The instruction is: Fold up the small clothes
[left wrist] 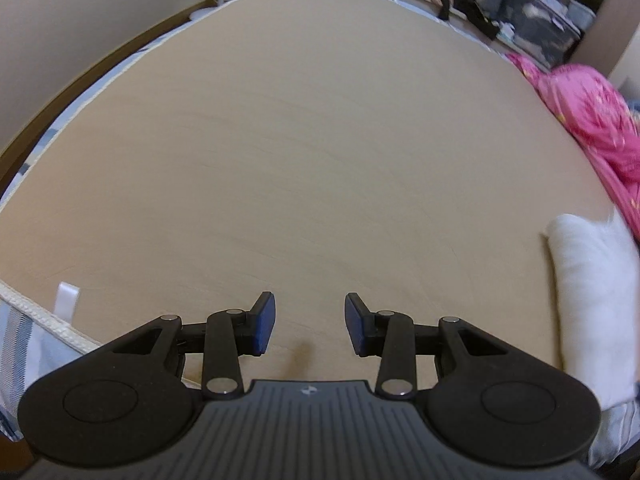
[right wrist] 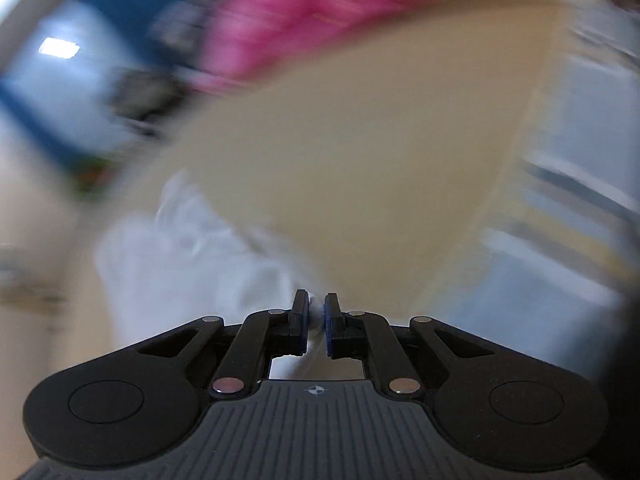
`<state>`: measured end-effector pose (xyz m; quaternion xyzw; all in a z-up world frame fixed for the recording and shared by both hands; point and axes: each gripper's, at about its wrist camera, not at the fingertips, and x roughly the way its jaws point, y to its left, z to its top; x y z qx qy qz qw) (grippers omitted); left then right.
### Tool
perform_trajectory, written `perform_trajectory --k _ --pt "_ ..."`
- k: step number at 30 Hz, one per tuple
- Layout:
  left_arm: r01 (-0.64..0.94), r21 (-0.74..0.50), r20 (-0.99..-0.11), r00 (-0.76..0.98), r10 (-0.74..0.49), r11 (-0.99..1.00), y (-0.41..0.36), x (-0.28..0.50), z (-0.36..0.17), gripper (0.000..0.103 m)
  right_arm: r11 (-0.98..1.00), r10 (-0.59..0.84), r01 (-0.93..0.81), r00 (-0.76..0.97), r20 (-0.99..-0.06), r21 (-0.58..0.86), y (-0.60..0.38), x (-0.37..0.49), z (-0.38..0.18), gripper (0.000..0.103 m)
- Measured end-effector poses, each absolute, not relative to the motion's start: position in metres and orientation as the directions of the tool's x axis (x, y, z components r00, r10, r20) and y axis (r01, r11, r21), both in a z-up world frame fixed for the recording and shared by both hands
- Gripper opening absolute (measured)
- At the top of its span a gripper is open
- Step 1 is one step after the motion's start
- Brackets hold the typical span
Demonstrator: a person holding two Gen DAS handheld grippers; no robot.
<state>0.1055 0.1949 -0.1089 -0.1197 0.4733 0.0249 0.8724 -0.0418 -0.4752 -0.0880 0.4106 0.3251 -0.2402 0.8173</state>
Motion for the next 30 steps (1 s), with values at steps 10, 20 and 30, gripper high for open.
perform_trajectory --k 10,20,30 --pt "0.12 -0.063 -0.773 0.622 -0.124 0.991 0.092 0.086 -0.108 0.043 0.663 -0.031 0.541 0.71 -0.703 0.517 -0.509 -0.029 -0.08 0.062" --pt "0.466 -0.098 -0.676 0.617 -0.403 0.879 -0.095 0.056 -0.098 0.043 0.836 0.046 0.446 0.524 -0.85 0.32 -0.489 0.015 -0.089 0.027" --pt "0.488 -0.109 -0.808 0.464 -0.363 0.866 -0.135 0.058 -0.186 0.045 0.929 0.131 0.159 0.703 -0.699 0.334 -0.513 0.067 -0.029 0.077"
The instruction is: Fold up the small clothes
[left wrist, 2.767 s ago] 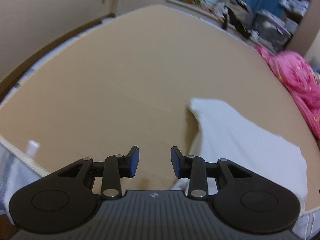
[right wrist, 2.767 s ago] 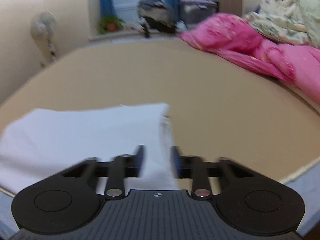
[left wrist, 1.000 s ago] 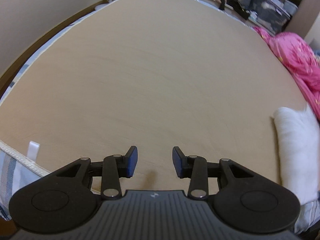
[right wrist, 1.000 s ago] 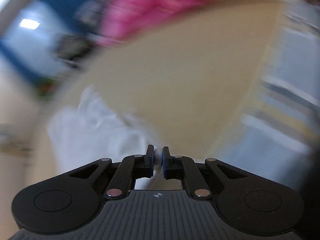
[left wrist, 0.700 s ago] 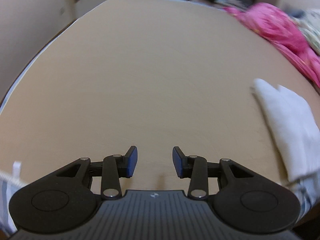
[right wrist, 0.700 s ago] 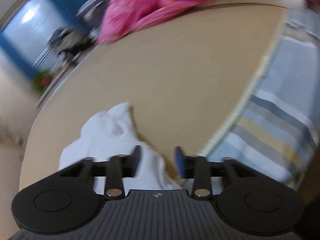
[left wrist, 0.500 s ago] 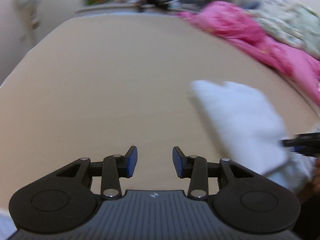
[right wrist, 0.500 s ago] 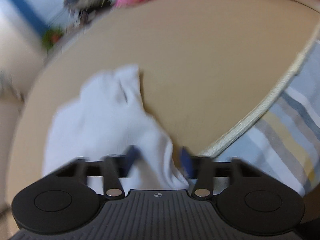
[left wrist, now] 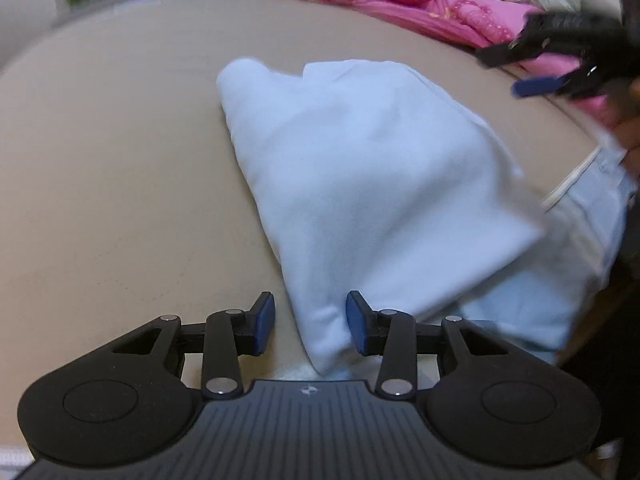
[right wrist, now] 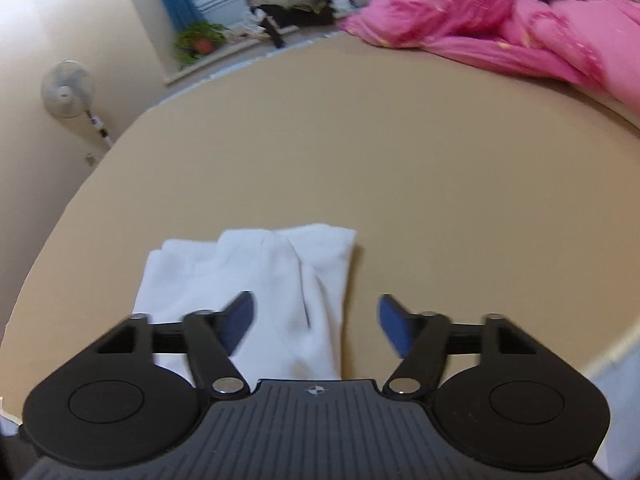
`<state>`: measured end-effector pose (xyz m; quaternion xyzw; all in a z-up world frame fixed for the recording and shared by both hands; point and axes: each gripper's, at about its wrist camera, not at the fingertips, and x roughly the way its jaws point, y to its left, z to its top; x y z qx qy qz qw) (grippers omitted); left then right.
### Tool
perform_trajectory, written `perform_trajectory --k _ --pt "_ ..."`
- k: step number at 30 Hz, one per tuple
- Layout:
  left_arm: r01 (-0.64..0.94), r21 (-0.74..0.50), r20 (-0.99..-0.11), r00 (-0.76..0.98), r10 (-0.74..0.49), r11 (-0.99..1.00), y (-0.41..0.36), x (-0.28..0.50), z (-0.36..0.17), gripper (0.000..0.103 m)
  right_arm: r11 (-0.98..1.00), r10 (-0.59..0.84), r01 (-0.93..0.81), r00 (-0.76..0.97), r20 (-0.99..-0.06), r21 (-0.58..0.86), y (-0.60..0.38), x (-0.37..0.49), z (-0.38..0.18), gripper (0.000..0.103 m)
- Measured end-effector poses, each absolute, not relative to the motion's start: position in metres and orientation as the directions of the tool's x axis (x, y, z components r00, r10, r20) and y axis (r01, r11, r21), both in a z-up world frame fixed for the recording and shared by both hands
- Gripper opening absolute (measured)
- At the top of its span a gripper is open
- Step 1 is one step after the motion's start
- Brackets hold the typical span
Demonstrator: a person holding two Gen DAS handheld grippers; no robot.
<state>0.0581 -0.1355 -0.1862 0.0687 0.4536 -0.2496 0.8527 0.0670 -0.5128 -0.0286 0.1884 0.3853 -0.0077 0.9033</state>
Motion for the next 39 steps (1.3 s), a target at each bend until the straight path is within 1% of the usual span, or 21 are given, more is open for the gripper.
perform_trajectory --k 4,7,9,12,15,16,17,18,19,20,21,22,23,24,25,27,30,35,37,38,39 --pt "0.43 -0.187 -0.782 0.479 -0.399 0.883 -0.131 0.073 -0.159 0.046 0.912 0.192 0.154 0.66 -0.727 0.381 -0.512 0.09 -0.066 0.078" --pt "0.388 -0.239 -0.746 0.514 -0.424 0.89 -0.134 0.096 -0.14 0.051 0.885 0.205 0.233 0.583 -0.786 0.403 -0.513 0.102 -0.094 0.078" --pt "0.353 -0.276 -0.738 0.518 -0.432 0.894 -0.138 0.117 -0.134 0.063 0.847 0.23 0.273 0.586 -0.777 0.456 -0.522 0.104 -0.101 0.078" --pt "0.319 -0.325 -0.763 0.467 -0.447 0.89 -0.155 0.151 -0.151 0.071 0.824 0.254 0.289 0.58 -0.774 0.487 -0.525 0.104 -0.106 0.08" --pt "0.243 -0.367 -0.797 0.415 -0.438 0.898 -0.152 0.179 -0.176 0.073 0.82 0.264 0.283 0.585 -0.767 0.497 -0.523 0.101 -0.108 0.08" --pt "0.215 -0.41 -0.797 0.387 -0.463 0.886 -0.144 0.184 -0.187 0.073 0.818 0.267 0.281 0.588 -0.764 0.502 -0.523 0.099 -0.108 0.079" --pt "0.186 -0.465 -0.788 0.359 -0.501 0.865 -0.141 0.19 -0.196 0.073 0.818 0.268 0.279 0.59 -0.762 0.503 -0.522 0.098 -0.109 0.078" --pt "0.162 -0.502 -0.771 0.361 -0.524 0.85 -0.141 0.192 -0.203 0.076 0.82 0.269 0.272 0.593 -0.759 0.503 -0.521 0.096 -0.109 0.072" --pt "0.156 -0.511 -0.762 0.373 -0.529 0.845 -0.142 0.195 -0.203 0.076 0.821 0.276 0.262 0.595 -0.754 0.508 -0.519 0.103 -0.111 0.06" --pt "0.154 -0.513 -0.757 0.382 -0.529 0.845 -0.146 0.196 -0.202 0.076 0.813 0.297 0.249 0.599 -0.744 0.526 -0.517 0.103 -0.111 0.05" --pt "0.155 -0.509 -0.757 0.388 -0.526 0.847 -0.147 0.195 -0.201 0.068 0.801 0.316 0.246 0.601 -0.734 0.546 -0.515 0.104 -0.111 0.044" --pt "0.164 -0.495 -0.758 0.398 -0.517 0.853 -0.148 0.195 -0.2 0.06 0.802 0.305 0.254 0.605 -0.736 0.541 -0.513 0.105 -0.111 0.041" --pt "0.186 -0.489 -0.755 0.399 -0.52 0.852 -0.15 0.195 -0.197 0.044 0.802 0.302 0.256 0.605 -0.737 0.539 -0.511 0.106 -0.111 0.039" --pt "0.213 -0.489 -0.747 0.399 -0.532 0.846 -0.149 0.193 -0.193 0.037 0.796 0.302 0.263 0.608 -0.734 0.545 -0.511 0.107 -0.111 0.036" --pt "0.248 -0.477 -0.741 0.404 -0.537 0.843 -0.148 0.191 -0.186 0.036 0.786 0.299 0.276 0.613 -0.731 0.553 -0.51 0.106 -0.11 0.034" --pt "0.301 -0.419 -0.737 0.438 -0.515 0.856 -0.144 0.186 -0.166 0.035 0.779 0.287 0.286 0.629 -0.723 0.558 -0.505 0.107 -0.106 0.029" --pt "0.303 -0.355 -0.721 0.514 -0.465 0.885 -0.122 0.186 -0.138 0.035 0.768 0.329 0.217 0.674 -0.662 0.602 -0.482 0.113 -0.093 0.019" --pt "0.285 -0.331 -0.67 0.599 -0.437 0.899 -0.049 0.198 -0.081 0.036 0.719 0.435 0.035 0.757 -0.488 0.694 -0.43 0.133 -0.058 0.018" --pt "0.284 -0.306 -0.659 0.626 -0.417 0.909 -0.025 0.204 -0.063 0.04 0.7 0.476 -0.038 0.769 -0.427 0.713 -0.408 0.142 -0.046 0.019" --pt "0.267 -0.285 -0.663 0.639 -0.391 0.921 -0.009 0.206 -0.057 0.049 0.697 0.493 -0.063 0.766 -0.413 0.714 -0.398 0.147 -0.043 0.02" --pt "0.238 -0.259 -0.672 0.652 -0.351 0.936 0.004 0.21 -0.054 0.056 0.705 0.5 -0.075 0.757 -0.42 0.705 -0.388 0.153 -0.042 0.026"
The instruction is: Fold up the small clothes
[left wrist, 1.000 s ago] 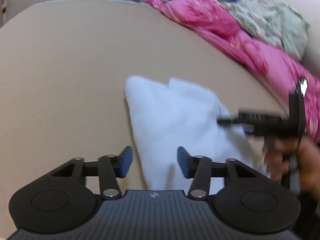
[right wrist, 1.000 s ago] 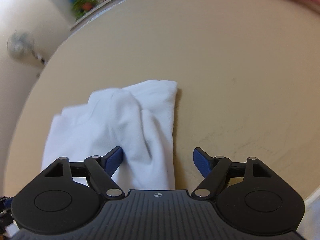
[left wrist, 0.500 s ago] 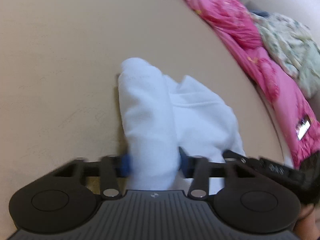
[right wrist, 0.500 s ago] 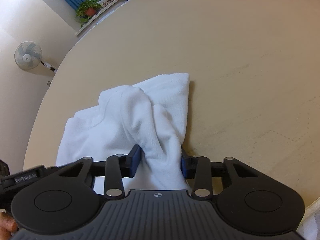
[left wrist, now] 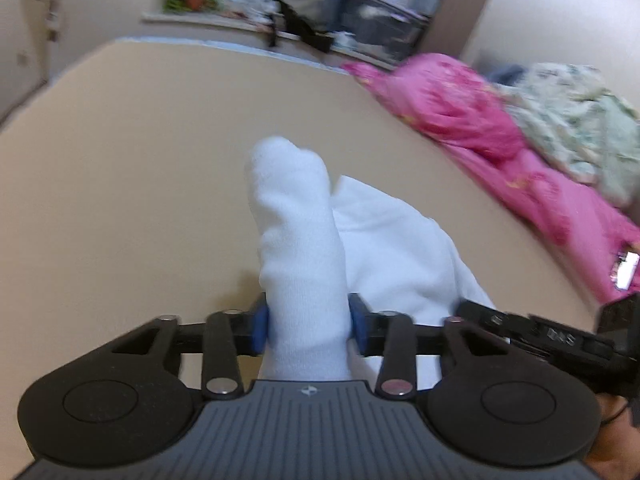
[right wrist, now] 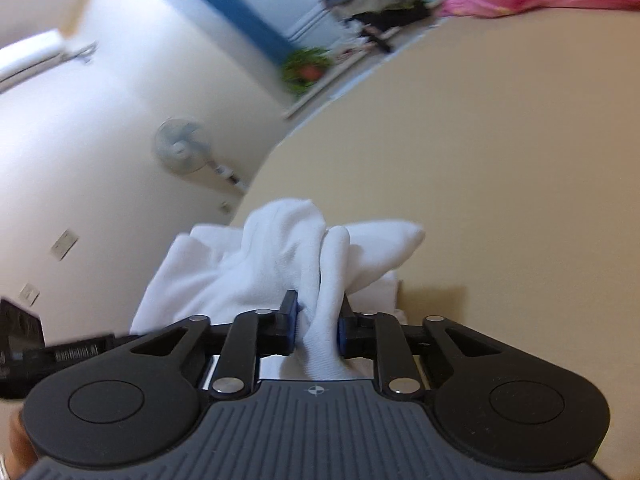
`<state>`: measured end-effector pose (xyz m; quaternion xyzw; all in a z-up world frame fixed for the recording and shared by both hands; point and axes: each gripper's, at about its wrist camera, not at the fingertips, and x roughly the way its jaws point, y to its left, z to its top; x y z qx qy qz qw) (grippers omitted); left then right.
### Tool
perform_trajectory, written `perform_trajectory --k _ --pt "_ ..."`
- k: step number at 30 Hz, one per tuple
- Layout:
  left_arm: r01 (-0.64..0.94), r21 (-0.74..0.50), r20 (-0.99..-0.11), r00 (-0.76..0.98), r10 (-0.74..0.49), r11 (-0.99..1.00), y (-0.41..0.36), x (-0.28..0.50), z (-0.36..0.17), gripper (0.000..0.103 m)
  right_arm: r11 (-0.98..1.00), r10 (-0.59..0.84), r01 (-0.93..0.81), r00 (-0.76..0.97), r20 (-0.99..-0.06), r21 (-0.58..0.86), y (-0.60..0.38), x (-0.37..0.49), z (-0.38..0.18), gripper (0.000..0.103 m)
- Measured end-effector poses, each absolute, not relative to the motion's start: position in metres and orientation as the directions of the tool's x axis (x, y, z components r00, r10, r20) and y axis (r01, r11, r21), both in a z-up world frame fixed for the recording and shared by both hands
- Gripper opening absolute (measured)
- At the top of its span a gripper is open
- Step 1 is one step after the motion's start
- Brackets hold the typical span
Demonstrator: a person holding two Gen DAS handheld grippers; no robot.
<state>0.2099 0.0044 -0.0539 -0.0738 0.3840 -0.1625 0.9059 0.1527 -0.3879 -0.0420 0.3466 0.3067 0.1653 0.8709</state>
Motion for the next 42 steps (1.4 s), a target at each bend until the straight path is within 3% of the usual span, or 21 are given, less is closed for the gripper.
perform_trajectory --k 3,7,11,14,15,17,18,19,23,25,30,35,38,39,40,41,42 --pt "0.119 -0.205 -0.723 0.65 -0.232 0.972 0.045 0.214 -0.055 0.056 0.799 0.386 0.017 0.752 -0.534 0.602 -0.371 0.163 -0.05 0.048" --pt "0.127 -0.199 -0.73 0.642 -0.233 0.972 0.078 0.184 -0.067 0.059 0.767 0.424 0.066 0.694 -0.582 0.638 -0.374 0.162 -0.065 0.048" --pt "0.058 -0.304 -0.779 0.559 -0.283 0.951 0.1 0.162 -0.123 0.06 0.759 0.513 0.041 0.578 -0.635 0.65 -0.355 0.151 -0.081 0.061" --pt "0.014 -0.386 -0.817 0.459 -0.348 0.923 0.097 0.159 -0.163 0.058 0.807 0.502 0.025 0.496 -0.709 0.589 -0.335 0.148 -0.095 0.06" --pt "0.008 -0.395 -0.825 0.437 -0.359 0.918 0.095 0.16 -0.17 0.047 0.823 0.487 0.021 0.489 -0.724 0.568 -0.332 0.147 -0.098 0.058" --pt "0.049 -0.358 -0.824 0.454 -0.34 0.932 0.088 0.158 -0.167 0.034 0.821 0.496 0.01 0.485 -0.721 0.571 -0.333 0.145 -0.101 0.035" --pt "0.07 -0.341 -0.822 0.461 -0.333 0.938 0.086 0.157 -0.165 0.032 0.805 0.52 0.0 0.483 -0.705 0.594 -0.335 0.144 -0.1 0.013" --pt "0.084 -0.332 -0.82 0.467 -0.331 0.94 0.086 0.154 -0.162 0.031 0.8 0.522 -0.003 0.499 -0.692 0.601 -0.336 0.142 -0.095 0.009" --pt "0.114 -0.262 -0.828 0.484 -0.283 0.958 0.077 0.146 -0.157 0.035 0.847 0.467 -0.027 0.515 -0.719 0.531 -0.343 0.128 -0.087 0.011" --pt "0.129 -0.228 -0.815 0.517 -0.262 0.965 0.069 0.142 -0.148 0.035 0.877 0.422 -0.03 0.524 -0.74 0.479 -0.339 0.125 -0.084 0.026" --pt "0.155 -0.187 -0.822 0.516 -0.241 0.97 0.064 0.13 -0.148 0.035 0.908 0.38 -0.044 0.508 -0.773 0.417 -0.332 0.121 -0.09 0.026" --pt "0.152 -0.137 -0.85 0.489 -0.195 0.979 0.064 0.127 -0.154 0.036 0.95 0.27 0.007 0.489 -0.829 0.314 -0.332 0.112 -0.092 0.034" --pt "0.168 -0.071 -0.835 0.53 -0.151 0.983 0.06 0.114 -0.14 0.041 0.963 0.204 0.034 0.552 -0.808 0.266 -0.332 0.094 -0.069 0.034" --pt "0.169 -0.056 -0.824 0.549 -0.141 0.984 0.059 0.109 -0.133 0.048 0.967 0.185 0.035 0.58 -0.793 0.251 -0.331 0.085 -0.058 0.037" --pt "0.167 -0.042 -0.811 0.57 -0.132 0.985 0.059 0.101 -0.126 0.055 0.97 0.172 0.033 0.608 -0.775 0.241 -0.33 0.078 -0.048 0.047" --pt "0.161 -0.024 -0.795 0.595 -0.116 0.987 0.058 0.093 -0.117 0.07 0.972 0.16 0.031 0.636 -0.755 0.232 -0.329 0.071 -0.039 0.055" --pt "0.15 -0.006 -0.775 0.624 -0.099 0.989 0.057 0.083 -0.109 0.084 0.975 0.144 0.028 0.674 -0.725 0.219 -0.326 0.061 -0.028 0.071"
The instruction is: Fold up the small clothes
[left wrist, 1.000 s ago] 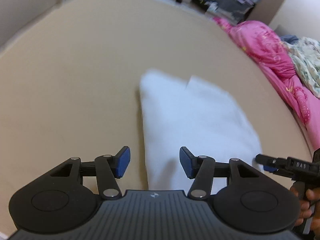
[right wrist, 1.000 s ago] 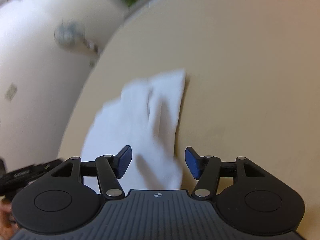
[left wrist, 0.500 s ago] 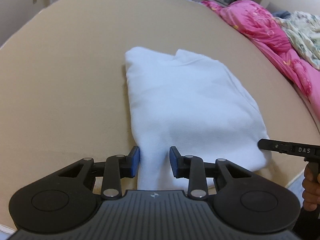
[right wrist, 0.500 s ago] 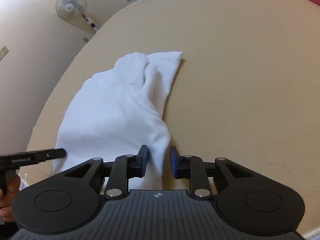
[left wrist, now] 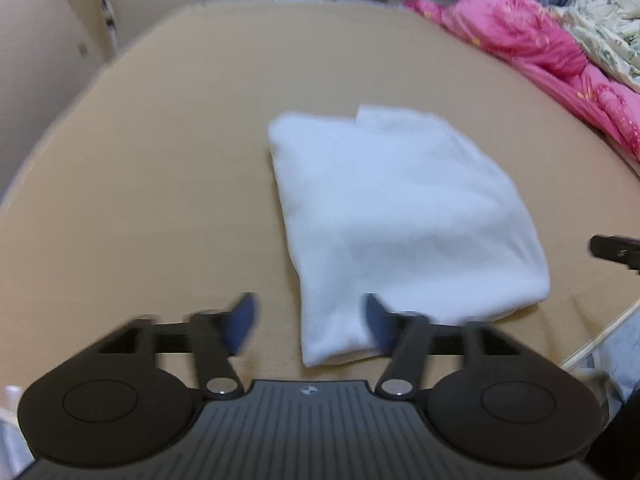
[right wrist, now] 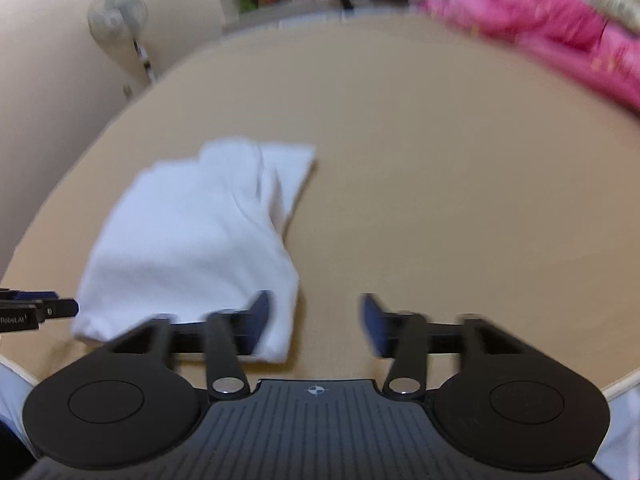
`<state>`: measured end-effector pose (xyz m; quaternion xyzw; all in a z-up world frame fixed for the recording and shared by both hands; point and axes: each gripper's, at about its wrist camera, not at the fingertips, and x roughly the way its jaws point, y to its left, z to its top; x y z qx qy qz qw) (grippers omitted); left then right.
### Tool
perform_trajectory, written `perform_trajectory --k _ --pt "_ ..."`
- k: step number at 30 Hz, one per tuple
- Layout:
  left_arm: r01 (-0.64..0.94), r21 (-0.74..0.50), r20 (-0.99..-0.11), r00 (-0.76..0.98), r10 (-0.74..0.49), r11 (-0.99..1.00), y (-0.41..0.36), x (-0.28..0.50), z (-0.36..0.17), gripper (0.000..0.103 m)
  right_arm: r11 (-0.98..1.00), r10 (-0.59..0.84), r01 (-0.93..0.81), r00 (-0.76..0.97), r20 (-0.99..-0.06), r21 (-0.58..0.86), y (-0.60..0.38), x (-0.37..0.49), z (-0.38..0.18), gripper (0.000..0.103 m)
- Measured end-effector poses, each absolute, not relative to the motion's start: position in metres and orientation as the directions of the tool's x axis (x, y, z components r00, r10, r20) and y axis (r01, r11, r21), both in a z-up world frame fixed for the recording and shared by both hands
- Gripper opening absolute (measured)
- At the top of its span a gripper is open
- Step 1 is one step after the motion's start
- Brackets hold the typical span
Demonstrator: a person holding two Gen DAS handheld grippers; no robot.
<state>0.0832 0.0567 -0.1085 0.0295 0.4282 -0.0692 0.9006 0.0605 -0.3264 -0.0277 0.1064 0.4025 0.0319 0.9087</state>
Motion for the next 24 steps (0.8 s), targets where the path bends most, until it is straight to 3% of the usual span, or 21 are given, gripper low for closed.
perform_trajectory --k 1,4,7,8,11,13,17,24 --pt "0.138 0.013 -0.75 0.656 -0.082 0.99 0.056 0.072 -0.099 0.088 0.978 0.128 0.027 0.707 -0.696 0.207 -0.325 0.053 -0.019 0.081" --pt "0.122 0.074 -0.696 0.717 -0.037 0.99 0.051 0.038 -0.076 0.095 0.983 0.109 0.011 0.774 -0.624 0.185 -0.316 0.027 0.002 0.09" --pt "0.084 0.042 -0.645 0.763 -0.037 0.996 0.051 0.003 -0.061 0.098 0.986 0.081 0.02 0.812 -0.579 0.167 -0.308 0.001 0.012 0.098" --pt "0.073 0.016 -0.63 0.775 -0.047 0.997 0.052 -0.007 -0.061 0.103 0.985 0.072 0.03 0.817 -0.571 0.168 -0.305 -0.005 0.01 0.098" --pt "0.025 -0.009 -0.587 0.809 -0.026 1.0 0.048 -0.035 -0.073 0.103 0.979 0.073 0.057 0.795 -0.602 0.194 -0.298 -0.014 -0.001 0.098" --pt "0.022 0.02 -0.645 0.764 -0.004 1.0 0.04 -0.035 -0.083 0.103 0.976 0.103 0.042 0.777 -0.62 0.214 -0.292 -0.011 -0.008 0.098" --pt "0.007 0.077 -0.605 0.795 0.041 0.997 0.029 -0.029 -0.08 0.103 0.982 0.132 -0.014 0.76 -0.636 0.188 -0.281 -0.007 -0.01 0.098" --pt "0.052 0.081 -0.64 0.768 0.012 0.995 0.023 -0.02 -0.087 0.103 0.985 0.137 -0.03 0.738 -0.661 0.171 -0.271 -0.004 -0.003 0.1"
